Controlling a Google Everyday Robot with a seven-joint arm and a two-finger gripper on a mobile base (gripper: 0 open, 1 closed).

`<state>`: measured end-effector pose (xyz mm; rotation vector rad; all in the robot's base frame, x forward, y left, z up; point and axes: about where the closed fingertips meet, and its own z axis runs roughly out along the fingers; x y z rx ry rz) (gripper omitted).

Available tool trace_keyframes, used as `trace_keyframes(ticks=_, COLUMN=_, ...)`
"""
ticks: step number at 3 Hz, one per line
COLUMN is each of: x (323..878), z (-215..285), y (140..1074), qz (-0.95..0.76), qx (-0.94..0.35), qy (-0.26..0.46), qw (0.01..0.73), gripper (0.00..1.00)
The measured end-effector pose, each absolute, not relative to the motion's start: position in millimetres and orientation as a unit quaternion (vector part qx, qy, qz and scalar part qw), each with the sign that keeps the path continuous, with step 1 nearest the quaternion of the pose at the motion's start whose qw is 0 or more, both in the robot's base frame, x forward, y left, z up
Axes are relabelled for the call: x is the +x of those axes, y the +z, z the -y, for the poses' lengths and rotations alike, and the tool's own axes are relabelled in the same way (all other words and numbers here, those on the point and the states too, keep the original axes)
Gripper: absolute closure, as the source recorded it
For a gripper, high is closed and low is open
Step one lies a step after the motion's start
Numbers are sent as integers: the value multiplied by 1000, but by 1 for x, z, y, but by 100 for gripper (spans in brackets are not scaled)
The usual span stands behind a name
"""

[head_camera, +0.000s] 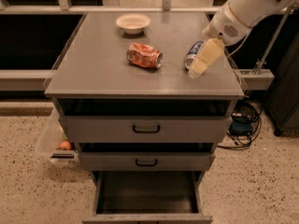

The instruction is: Place coke can into bottom drawer

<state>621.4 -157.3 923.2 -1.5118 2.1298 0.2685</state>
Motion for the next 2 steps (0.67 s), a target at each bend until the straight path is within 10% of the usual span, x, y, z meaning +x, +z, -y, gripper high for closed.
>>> trace_keyframes(ticks=2, x=683, z=151, y=930, qz=-787, qx=-537, qy=100, qw=286, gripper=0)
